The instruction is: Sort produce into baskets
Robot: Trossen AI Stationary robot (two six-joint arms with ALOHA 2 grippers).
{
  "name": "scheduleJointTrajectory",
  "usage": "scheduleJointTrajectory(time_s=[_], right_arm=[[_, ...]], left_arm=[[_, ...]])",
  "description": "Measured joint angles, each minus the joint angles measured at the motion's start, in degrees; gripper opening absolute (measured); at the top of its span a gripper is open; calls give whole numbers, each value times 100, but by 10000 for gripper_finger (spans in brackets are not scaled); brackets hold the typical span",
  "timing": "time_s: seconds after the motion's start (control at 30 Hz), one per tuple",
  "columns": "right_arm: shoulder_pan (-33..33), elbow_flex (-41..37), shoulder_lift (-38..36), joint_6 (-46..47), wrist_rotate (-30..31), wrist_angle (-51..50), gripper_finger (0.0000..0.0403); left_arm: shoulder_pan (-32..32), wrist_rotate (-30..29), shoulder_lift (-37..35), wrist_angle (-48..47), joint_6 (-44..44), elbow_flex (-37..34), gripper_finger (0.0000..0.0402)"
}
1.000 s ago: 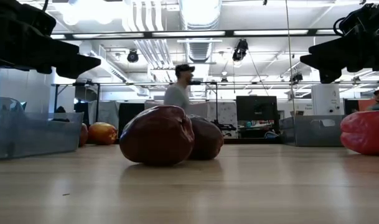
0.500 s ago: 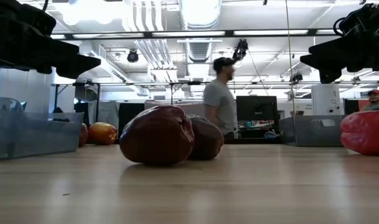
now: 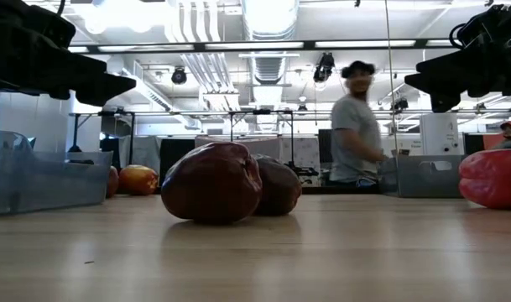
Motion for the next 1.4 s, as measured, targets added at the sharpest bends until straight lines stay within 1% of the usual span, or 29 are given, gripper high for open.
scheduleJointTrajectory(time_s=[0.03, 0.07, 0.1, 0.13, 0.23, 0.27, 0.3, 0.37, 0.43, 0.57, 0.7, 0.77, 0.83, 0.87, 0.9, 0.93, 0.97, 1.0, 1.1, 1.17, 1.2, 1.27, 1.4], right_arm=[[0, -1, 0, 0, 2, 0, 162], [-1, 0, 0, 0, 0, -1, 162], [0, 0, 0, 0, 0, -1, 162], [-1, 0, 0, 0, 1, -1, 162], [0, 0, 0, 0, 0, 0, 162], [-2, -2, 0, 0, 0, 1, 162], [0, 0, 0, 0, 0, 2, 162], [0, 0, 2, 0, 0, 4, 162], [-1, -2, 2, 0, 1, 7, 162], [0, -2, 2, 0, 2, 11, 162], [0, -2, 2, 0, 2, 13, 162], [-2, -2, 2, 0, 2, 15, 162], [0, -2, 2, 0, 2, 16, 162], [-1, -2, 2, 0, 2, 16, 162], [-2, -2, 2, 0, 2, 18, 162], [0, -2, 2, 0, 2, 18, 162], [0, -2, 2, 0, 2, 20, 162], [0, -2, 2, 0, 2, 20, 162], [0, -2, 2, 0, 2, 20, 162], [0, -2, 2, 0, 2, 22, 162], [-1, -2, 0, 0, 2, 22, 162], [-2, -2, 1, 0, 2, 22, 162], [-2, -2, 2, 0, 2, 22, 162]], left_arm=[[2, -179, 3, 91, -26, -4, 365], [5, -549, 29, 299, -261, -8, 365], [9, -976, 59, 634, -789, -8, 365], [17, -1437, 83, 1046, -1502, -8, 365], [13, -2965, 251, 2242, -3406, 3, 365], [19, -3355, 319, 2477, -3794, 2, 365], [15, -3601, 388, 2681, -3991, 1, 365], [11, -3775, 521, 3051, -4254, 1, 365], [13, -3782, 634, 3152, -4509, 1, 365], [15, -3864, 903, 3112, -4413, 1, 365], [23, -4405, 1247, 3109, -4967, 28, 365], [28, -4586, 1432, 2944, -5049, 252, 365], [29, -4902, 1616, 2404, -5102, 640, 365], [51, -5120, 1726, 1904, -5193, 900, 365], [103, -5324, 1850, 1284, -5337, 1206, 365], [185, -5449, 1958, 444, -5592, 1554, 365], [310, -5448, 2069, -481, -5930, 1917, 366], [465, -5383, 2214, -1506, -6342, 2310, 367], [992, -4808, 2785, -4383, -7839, 3445, 374], [1328, -4433, 3215, -5821, -8691, 4041, 380], [1484, -4287, 3431, -6295, -8928, 4290, 383], [1769, -3975, 3808, -6853, -9151, 4674, 388], [2400, -3253, 4487, -6972, -9190, 5065, 394]])
